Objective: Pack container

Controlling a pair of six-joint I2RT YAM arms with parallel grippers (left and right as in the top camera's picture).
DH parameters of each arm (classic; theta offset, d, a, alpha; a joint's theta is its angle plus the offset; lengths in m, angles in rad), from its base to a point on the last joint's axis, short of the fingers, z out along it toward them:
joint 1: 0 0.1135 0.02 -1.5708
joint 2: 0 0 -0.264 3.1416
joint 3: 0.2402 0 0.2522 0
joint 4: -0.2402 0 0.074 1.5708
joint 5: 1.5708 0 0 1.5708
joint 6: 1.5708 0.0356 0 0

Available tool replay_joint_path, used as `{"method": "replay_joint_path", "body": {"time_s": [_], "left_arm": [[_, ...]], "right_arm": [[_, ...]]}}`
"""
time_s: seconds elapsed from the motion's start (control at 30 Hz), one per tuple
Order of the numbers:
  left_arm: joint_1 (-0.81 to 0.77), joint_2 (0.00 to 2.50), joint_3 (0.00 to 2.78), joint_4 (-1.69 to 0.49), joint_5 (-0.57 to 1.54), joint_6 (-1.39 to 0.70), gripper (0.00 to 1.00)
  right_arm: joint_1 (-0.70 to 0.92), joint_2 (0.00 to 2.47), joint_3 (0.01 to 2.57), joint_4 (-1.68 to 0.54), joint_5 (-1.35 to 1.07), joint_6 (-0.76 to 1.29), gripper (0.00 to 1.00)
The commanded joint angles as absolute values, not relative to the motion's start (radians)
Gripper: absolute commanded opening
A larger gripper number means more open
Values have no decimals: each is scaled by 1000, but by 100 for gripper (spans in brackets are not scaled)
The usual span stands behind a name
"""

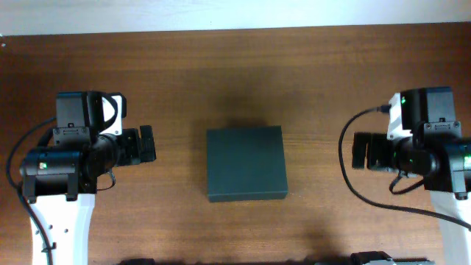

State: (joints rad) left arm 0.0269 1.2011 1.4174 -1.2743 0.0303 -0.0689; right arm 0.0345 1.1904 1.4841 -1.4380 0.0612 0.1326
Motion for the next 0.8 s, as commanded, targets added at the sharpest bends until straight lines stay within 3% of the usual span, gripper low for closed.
{"method": "replay_joint_path", "body": {"time_s": [0.0, 0.37, 0.77], "left_arm": [[32, 1204, 1412, -1272, 45, -67, 99], [32, 1204, 1412, -1272, 45, -67, 99], [32, 1204, 1412, -1272, 45, -67, 99]], "right_arm": [[39, 1180, 1483, -1350, 53, 140, 99], [39, 962, 1363, -855, 54, 136, 99], [39, 495, 771, -268, 4, 137, 99]]}}
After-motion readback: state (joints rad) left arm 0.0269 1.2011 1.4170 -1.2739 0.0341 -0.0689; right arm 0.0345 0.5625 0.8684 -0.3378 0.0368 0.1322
